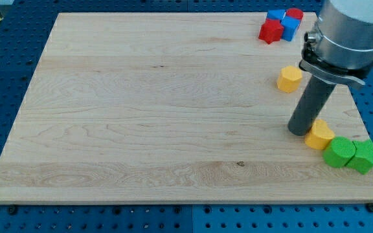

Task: Push the yellow heart into a green circle

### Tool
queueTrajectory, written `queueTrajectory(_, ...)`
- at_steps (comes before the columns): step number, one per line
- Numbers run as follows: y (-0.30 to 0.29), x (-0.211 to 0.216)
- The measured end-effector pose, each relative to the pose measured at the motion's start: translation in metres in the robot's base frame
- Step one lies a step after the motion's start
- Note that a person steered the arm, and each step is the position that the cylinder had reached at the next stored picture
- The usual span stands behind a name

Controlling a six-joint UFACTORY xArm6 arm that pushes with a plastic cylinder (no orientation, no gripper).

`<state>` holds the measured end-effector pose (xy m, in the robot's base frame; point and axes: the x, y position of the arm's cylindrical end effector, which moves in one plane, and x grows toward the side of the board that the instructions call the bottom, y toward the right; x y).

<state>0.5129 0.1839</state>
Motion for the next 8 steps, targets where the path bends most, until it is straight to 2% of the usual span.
queueTrajectory(2,0.005,-0.020)
queueTrajectory(5,0.056,-0.016)
queueTrajectory(8,0.056,-0.009)
